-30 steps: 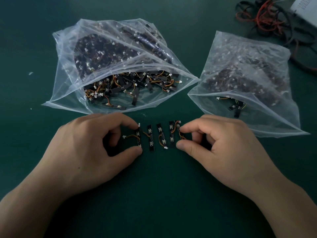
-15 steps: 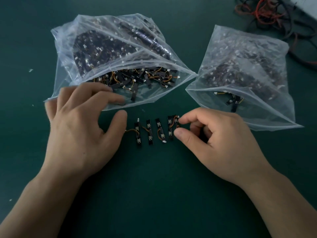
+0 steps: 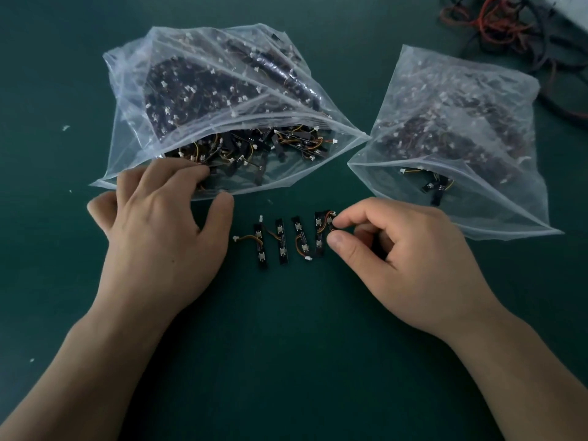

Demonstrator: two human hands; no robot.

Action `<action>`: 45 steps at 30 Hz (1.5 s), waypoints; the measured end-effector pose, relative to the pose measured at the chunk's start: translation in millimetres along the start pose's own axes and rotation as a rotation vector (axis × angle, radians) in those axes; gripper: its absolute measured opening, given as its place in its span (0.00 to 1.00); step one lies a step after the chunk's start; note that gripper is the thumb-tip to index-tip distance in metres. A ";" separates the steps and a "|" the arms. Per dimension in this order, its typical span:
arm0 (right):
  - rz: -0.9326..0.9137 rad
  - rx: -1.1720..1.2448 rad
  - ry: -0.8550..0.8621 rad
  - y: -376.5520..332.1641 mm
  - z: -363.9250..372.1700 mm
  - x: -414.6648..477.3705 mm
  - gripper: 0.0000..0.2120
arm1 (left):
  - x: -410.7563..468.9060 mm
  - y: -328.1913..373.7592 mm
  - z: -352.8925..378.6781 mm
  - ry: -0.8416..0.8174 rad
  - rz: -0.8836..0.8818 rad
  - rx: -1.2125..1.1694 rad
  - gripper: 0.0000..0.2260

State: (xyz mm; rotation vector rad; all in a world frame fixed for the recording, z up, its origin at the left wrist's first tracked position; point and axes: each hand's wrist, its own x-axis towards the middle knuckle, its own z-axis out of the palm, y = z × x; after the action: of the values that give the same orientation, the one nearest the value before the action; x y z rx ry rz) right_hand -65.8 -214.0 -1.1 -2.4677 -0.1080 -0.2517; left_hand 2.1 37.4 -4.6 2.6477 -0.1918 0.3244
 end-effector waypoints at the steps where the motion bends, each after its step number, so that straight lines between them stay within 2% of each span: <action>1: -0.002 0.002 0.002 -0.1 0.3 0.2 0.08 | -0.1 -0.4 0.9 0.018 0.009 -0.006 0.22; 6: -0.008 0.003 0.008 -0.1 0.9 0.1 0.09 | 3.6 -3.1 1.3 0.220 0.126 -0.184 0.10; 9: -0.009 0.004 0.009 0.1 1.5 0.5 0.08 | 3.0 -3.0 0.1 0.301 0.124 -0.261 0.07; 16: -0.014 0.002 0.017 0.7 1.8 0.1 0.06 | 7.1 -10.8 4.4 0.316 -0.008 -0.479 0.07; 22: -0.009 0.010 0.015 2.0 2.8 0.4 0.04 | 4.9 -9.7 7.8 0.290 0.033 -0.615 0.12; 27: -0.010 0.009 0.021 2.1 2.7 -0.1 0.06 | 0.0 -2.0 4.1 0.216 0.119 -0.534 0.16; 31: -0.015 0.001 0.024 2.5 3.3 -0.3 0.05 | 1.0 -1.0 2.0 0.238 0.167 -0.313 0.08; 36: -0.015 -0.006 0.024 2.5 3.1 -0.6 0.04 | 0.9 -1.4 4.0 0.089 0.142 -0.074 0.06; 41: -0.020 -0.005 0.024 2.6 3.3 -0.6 0.04 | -0.3 -1.4 3.4 0.096 0.122 -0.051 0.07; 45: -0.016 0.001 0.021 3.2 3.2 -0.6 0.03 | 2.5 -4.3 3.1 0.148 0.178 -0.174 0.08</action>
State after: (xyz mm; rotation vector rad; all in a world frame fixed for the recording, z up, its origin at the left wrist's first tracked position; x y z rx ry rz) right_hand -65.4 -214.5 -5.6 -2.4633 -0.1194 -0.2838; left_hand 5.9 39.6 -8.4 2.4279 -0.3903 0.5345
